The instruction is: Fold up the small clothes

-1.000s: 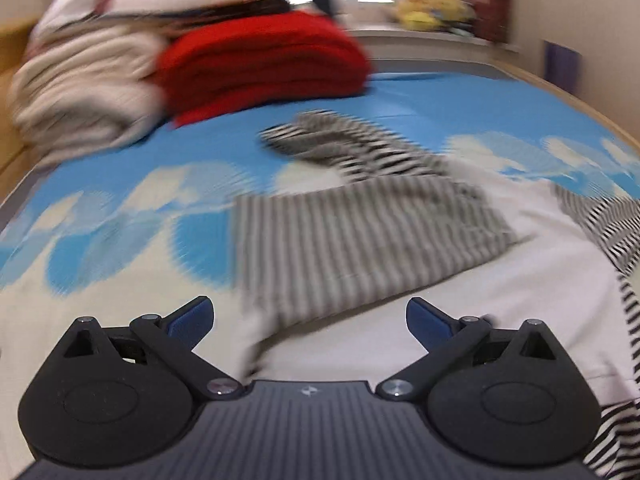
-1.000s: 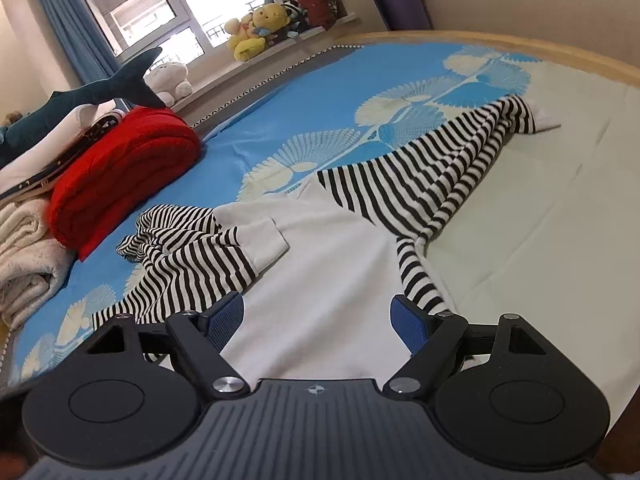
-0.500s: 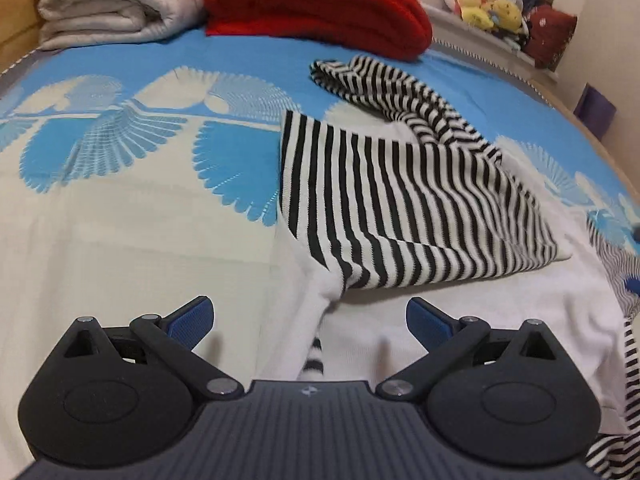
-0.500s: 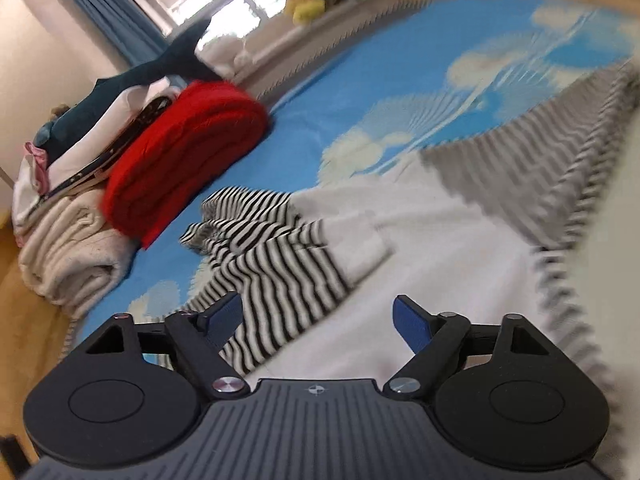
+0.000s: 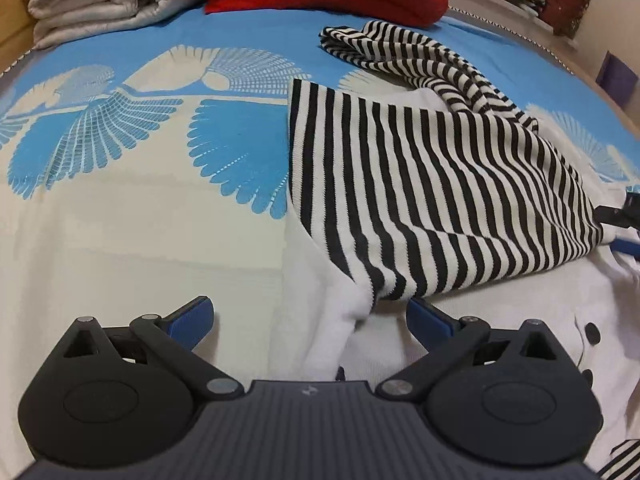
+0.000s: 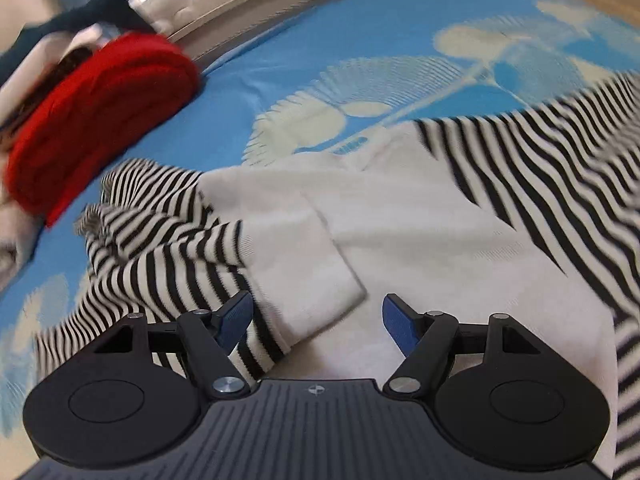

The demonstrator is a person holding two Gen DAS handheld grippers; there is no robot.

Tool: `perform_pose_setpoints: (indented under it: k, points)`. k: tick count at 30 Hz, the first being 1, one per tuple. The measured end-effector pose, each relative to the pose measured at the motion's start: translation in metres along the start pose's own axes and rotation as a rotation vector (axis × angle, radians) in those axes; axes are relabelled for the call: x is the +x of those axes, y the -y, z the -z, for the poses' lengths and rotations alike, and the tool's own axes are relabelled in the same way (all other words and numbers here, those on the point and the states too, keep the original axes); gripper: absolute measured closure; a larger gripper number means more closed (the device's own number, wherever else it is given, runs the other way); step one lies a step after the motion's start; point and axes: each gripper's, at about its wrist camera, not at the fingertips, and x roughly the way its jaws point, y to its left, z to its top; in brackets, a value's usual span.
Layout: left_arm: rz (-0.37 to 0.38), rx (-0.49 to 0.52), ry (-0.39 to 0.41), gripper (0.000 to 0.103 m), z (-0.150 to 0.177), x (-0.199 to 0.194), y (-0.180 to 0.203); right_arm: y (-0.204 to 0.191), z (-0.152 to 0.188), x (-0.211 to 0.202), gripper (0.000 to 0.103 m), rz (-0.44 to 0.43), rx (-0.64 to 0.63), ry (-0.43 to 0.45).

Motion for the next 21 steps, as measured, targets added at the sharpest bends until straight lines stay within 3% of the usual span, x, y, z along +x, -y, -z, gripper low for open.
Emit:
perform_pose_setpoints:
  k: [1,3,5,8,14,21]
  points:
    - [-0.001,-0.001,-0.003,0.001,0.001,0.001,0.0,-0.005,0.001,0.001,0.057,0.005,-0.031,-0.005]
    - [-0.006,-0.002,-0.01,0.001,0.002,0.003,0.001,-0.013,0.003,0.0,0.063,0.021,-0.078,0.007]
    - [-0.014,0.004,-0.015,0.001,0.002,0.004,0.002,-0.019,0.005,-0.006,0.079,0.036,-0.14,0.026]
    - [-0.023,0.012,-0.014,0.001,0.003,0.005,0.003,-0.024,0.006,-0.014,0.09,0.063,-0.206,0.056]
    - [-0.027,0.014,-0.01,0.001,0.003,0.004,0.003,-0.022,0.006,-0.021,0.097,0.072,-0.237,0.063]
    - [-0.034,0.012,-0.01,0.001,0.002,0.005,0.003,-0.02,0.003,-0.027,0.098,0.071,-0.24,0.073]
